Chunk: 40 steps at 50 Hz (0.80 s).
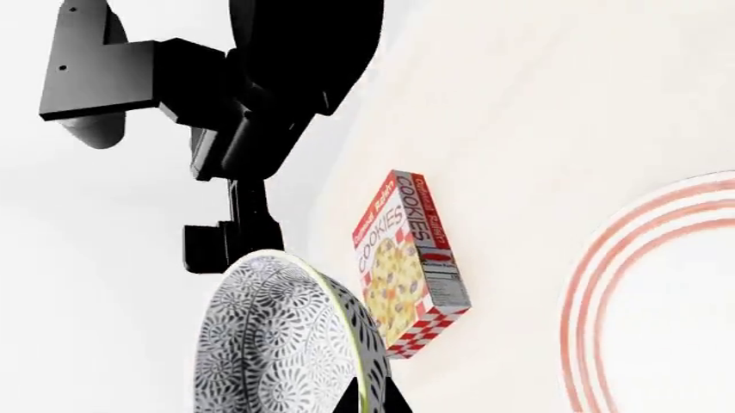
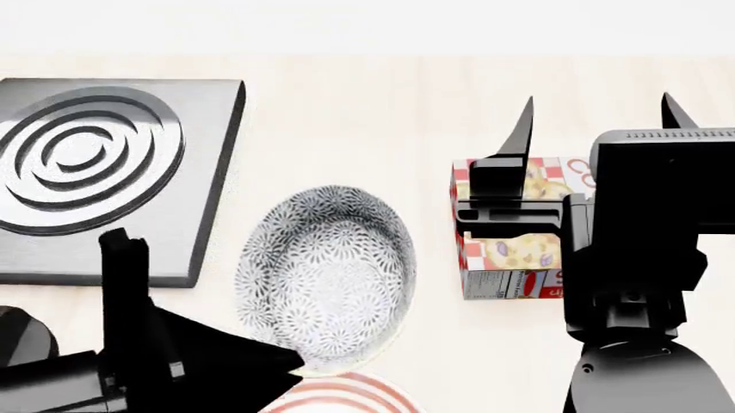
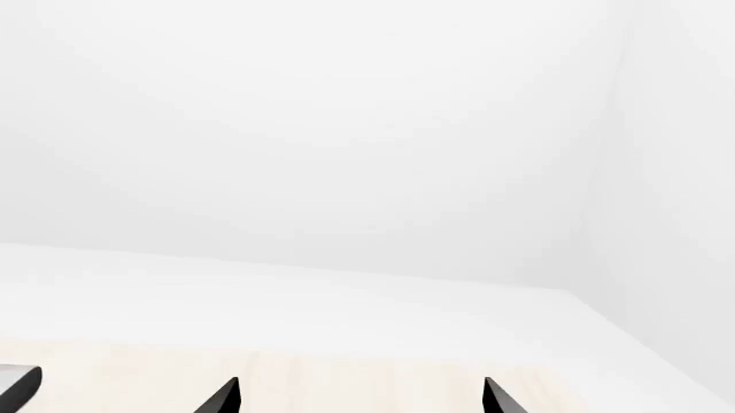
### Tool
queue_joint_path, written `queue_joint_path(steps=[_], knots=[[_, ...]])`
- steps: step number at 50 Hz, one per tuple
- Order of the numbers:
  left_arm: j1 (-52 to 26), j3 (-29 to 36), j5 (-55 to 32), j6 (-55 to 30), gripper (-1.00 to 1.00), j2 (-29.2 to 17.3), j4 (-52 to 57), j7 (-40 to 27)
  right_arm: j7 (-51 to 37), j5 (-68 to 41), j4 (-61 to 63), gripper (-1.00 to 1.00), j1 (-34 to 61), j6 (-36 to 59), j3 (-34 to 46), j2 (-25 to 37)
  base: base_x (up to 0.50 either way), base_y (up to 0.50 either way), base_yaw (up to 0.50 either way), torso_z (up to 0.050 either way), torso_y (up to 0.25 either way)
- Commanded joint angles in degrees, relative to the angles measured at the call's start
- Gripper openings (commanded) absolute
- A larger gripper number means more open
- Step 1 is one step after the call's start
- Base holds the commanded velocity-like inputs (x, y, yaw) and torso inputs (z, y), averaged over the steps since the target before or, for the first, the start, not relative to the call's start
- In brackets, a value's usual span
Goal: Pick the akita bowl on the stove and place it on the plate.
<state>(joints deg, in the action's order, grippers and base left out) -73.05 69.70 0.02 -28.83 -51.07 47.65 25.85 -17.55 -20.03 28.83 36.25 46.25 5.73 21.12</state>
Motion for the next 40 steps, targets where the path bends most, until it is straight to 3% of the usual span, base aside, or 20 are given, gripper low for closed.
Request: queue_joint_path(steps=[1, 22, 40], knots=[[1.8, 2.6, 2.5, 0.1, -1.0, -0.4, 2.7, 0.3, 0.0, -0.1, -0.4, 1.0, 0.0, -0.5, 0.1, 0.1, 0.0, 0.0, 0.0, 0.0, 0.0], [4.5, 4.5, -0.9, -4.1, -1.0, 0.3, 6.2, 2.2, -0.4, -0.6, 0.1, 1.0, 0.0, -0.1, 0.1, 0.3, 0.0, 0.0, 0.0, 0.0, 0.0], [7.4, 7.6, 1.9, -1.6, -1.0, -3.1, 2.8, 1.4, -0.7, -0.9, 0.2, 1.0, 0.3, 0.2, 0.3, 0.4, 0.0, 0.0, 0.0, 0.0, 0.001]])
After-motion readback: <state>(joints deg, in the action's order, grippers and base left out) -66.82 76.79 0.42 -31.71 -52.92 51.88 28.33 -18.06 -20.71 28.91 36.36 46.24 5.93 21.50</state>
